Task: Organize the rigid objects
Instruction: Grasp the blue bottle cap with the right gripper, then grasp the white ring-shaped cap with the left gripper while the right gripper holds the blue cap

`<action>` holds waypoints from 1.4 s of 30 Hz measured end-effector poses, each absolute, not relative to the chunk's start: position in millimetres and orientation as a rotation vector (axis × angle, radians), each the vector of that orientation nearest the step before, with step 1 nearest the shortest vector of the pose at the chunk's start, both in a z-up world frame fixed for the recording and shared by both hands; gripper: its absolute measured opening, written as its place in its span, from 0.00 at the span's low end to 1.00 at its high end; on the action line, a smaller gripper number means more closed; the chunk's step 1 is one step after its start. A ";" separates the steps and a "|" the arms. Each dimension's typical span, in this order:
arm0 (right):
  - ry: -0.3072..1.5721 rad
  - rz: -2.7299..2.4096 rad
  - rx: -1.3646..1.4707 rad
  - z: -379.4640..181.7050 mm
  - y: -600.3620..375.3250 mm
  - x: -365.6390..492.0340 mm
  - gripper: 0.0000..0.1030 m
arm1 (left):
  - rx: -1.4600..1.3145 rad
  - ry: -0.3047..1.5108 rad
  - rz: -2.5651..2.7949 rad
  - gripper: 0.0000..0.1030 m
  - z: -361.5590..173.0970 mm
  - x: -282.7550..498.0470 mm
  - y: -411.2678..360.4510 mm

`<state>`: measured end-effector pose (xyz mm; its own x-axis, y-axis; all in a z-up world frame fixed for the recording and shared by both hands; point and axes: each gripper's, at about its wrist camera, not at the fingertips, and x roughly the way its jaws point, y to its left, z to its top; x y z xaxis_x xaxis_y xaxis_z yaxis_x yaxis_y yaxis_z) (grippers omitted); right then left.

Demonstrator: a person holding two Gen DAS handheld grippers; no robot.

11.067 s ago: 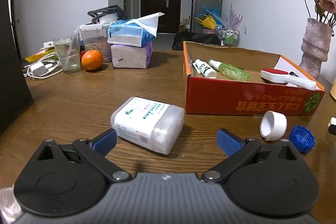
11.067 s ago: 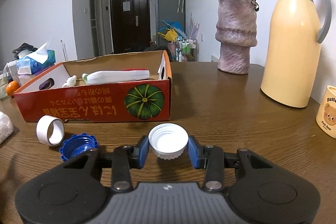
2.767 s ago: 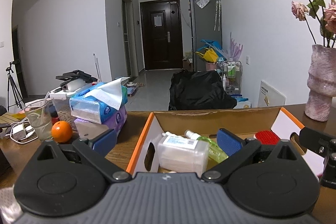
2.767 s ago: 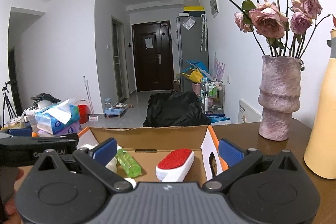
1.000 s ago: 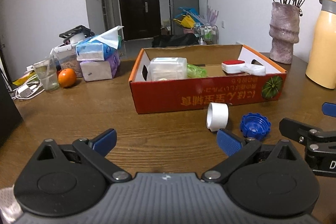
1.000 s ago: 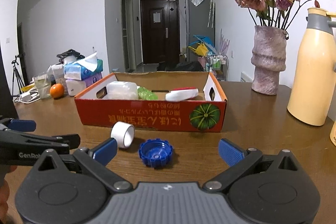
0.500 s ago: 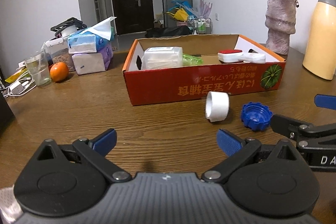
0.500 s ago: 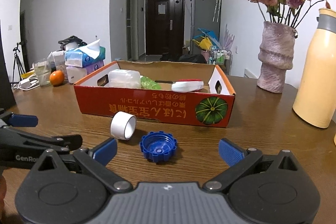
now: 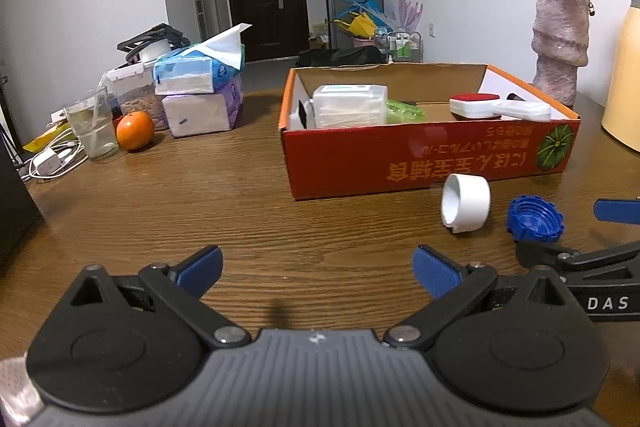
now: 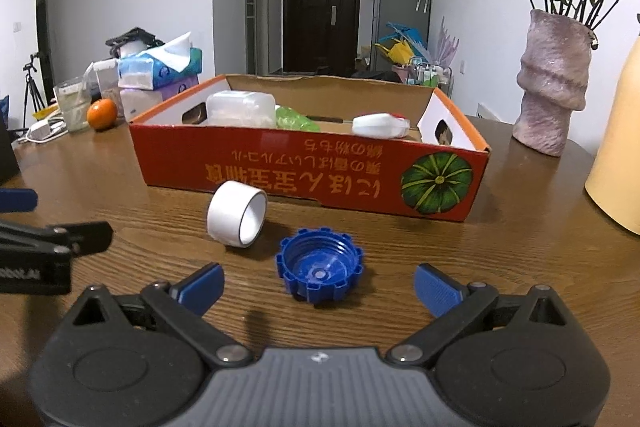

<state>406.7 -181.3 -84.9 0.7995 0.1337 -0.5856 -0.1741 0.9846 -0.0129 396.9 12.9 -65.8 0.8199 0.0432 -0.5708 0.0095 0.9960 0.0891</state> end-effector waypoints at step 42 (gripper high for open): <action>0.605 0.111 -0.009 -90.0 -168.8 437.0 0.51 | 0.115 0.589 0.044 1.00 -67.0 398.8 17.2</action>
